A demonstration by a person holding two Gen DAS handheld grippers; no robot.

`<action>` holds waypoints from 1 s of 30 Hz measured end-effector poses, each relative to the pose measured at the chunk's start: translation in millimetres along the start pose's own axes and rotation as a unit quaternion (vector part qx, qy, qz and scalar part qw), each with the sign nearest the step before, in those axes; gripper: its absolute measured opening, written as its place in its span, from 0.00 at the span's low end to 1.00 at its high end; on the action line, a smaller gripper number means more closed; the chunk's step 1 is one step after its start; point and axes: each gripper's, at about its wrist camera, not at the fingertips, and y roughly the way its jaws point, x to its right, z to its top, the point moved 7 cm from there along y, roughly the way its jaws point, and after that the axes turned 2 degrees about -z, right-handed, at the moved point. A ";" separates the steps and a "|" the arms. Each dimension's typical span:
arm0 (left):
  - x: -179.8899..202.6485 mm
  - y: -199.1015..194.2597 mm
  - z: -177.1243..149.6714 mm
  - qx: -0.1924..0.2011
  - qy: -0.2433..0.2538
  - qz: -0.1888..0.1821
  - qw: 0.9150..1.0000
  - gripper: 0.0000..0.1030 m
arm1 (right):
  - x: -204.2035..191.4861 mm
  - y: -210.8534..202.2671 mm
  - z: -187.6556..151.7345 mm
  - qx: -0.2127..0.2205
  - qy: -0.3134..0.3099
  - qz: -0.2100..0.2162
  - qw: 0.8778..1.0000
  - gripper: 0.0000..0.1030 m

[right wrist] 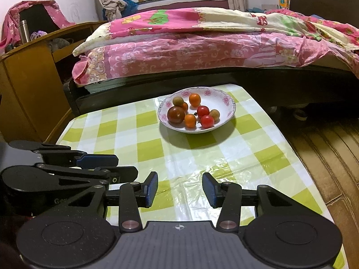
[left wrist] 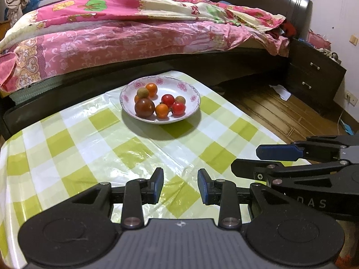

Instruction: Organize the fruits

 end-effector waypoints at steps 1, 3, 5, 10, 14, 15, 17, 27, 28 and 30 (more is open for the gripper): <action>0.3 -0.5 -0.8 -0.001 -0.001 0.000 1.000 0.39 | -0.2 -1.0 -0.4 0.001 0.001 0.000 1.000 0.41; 0.4 -1.6 -2.5 -0.002 -0.004 0.001 1.000 0.39 | -0.2 -2.4 -1.3 0.001 0.002 0.002 1.000 0.41; 0.2 -2.2 -3.6 -0.003 -0.008 -0.001 1.000 0.39 | -0.7 -3.5 -2.3 0.000 0.002 0.002 1.000 0.41; -3.4 -4.5 -5.1 0.000 -0.031 -0.011 0.999 0.47 | -1.2 -5.7 -3.0 0.003 0.002 0.002 1.000 0.41; -4.9 -7.6 -5.1 0.007 -0.033 -0.001 0.999 0.55 | -0.8 -7.6 -2.1 0.006 0.005 0.004 1.000 0.41; -5.6 -8.2 -5.2 0.009 -0.036 0.001 0.999 0.56 | -0.9 -8.0 -2.0 0.007 0.005 0.004 1.000 0.41; -7.2 -8.6 -5.4 0.009 -0.041 0.006 0.999 0.62 | -0.8 -8.6 -1.8 0.009 0.005 0.005 1.000 0.41; -14.3 -11.5 -5.2 0.017 -0.040 0.046 0.998 0.83 | 0.1 -10.2 -1.7 0.013 0.007 0.007 1.000 0.41; -14.6 -11.6 -5.0 0.017 -0.039 0.048 0.998 0.84 | 0.2 -10.1 -1.7 0.012 0.007 0.007 1.000 0.41; -15.3 -12.0 -4.8 0.019 -0.038 0.051 0.998 0.85 | 0.0 -10.2 -1.6 0.013 0.008 0.008 1.000 0.41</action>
